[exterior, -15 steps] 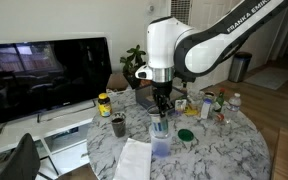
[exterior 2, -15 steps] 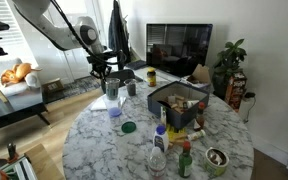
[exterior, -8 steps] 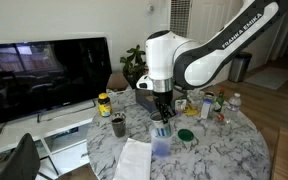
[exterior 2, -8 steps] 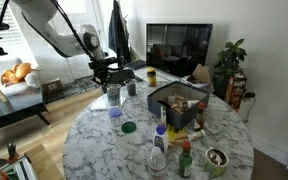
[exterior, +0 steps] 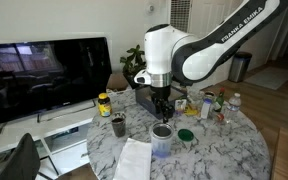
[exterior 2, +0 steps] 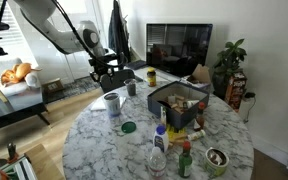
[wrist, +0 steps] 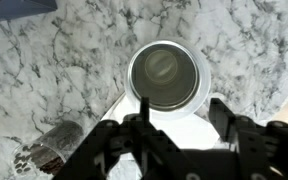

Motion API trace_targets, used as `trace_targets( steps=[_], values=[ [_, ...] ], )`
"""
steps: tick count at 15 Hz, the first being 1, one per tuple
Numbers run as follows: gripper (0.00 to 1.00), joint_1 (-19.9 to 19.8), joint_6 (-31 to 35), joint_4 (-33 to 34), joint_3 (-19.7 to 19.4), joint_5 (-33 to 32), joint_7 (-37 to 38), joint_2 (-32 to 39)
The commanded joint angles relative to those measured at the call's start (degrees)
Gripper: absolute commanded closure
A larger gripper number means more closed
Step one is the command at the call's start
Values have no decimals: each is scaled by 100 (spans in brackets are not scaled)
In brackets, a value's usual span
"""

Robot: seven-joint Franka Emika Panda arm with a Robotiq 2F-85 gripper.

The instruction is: Pour the contents of the silver cup into the grey box and then put the silver cup back in the plastic cup

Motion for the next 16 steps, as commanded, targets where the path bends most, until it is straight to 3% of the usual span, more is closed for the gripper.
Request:
trace_targets(
  steps=[1,2,8,12,16],
  values=[
    [4,-192,-397,115,155,633,-126,-400],
    [0,-211,-624,232,142,815,-68,-489],
    [0,-267,-2056,1013,-80,1287,967,-975],
    [0,-289,-2199,1291,-138,1474,1345,-1111],
    [0,-272,-2064,1318,-141,1360,1253,-1068]
  ],
)
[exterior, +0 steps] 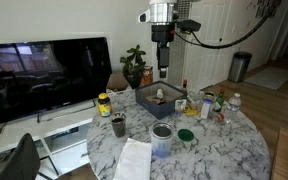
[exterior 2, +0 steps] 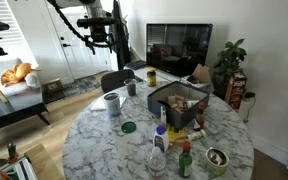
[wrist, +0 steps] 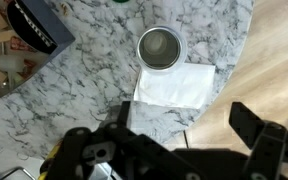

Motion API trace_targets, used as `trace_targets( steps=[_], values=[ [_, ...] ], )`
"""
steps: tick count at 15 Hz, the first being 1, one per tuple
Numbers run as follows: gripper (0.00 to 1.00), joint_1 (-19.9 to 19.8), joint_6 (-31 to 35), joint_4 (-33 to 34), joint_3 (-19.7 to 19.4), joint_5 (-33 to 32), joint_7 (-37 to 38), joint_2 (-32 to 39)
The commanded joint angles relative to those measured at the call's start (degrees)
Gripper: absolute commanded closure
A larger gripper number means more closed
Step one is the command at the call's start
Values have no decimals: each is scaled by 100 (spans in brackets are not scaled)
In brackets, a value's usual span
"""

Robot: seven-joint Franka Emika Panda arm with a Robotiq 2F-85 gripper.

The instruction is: Pour the contents of the silver cup into the grey box and then put the silver cup back in the plastic cup

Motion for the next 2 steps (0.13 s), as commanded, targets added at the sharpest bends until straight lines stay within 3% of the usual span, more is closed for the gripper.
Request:
trace_targets(
  steps=[1,2],
  values=[
    [0,25,-22,24,-21,4,12,9],
    [0,25,-23,24,-21,7,16,9]
  ],
)
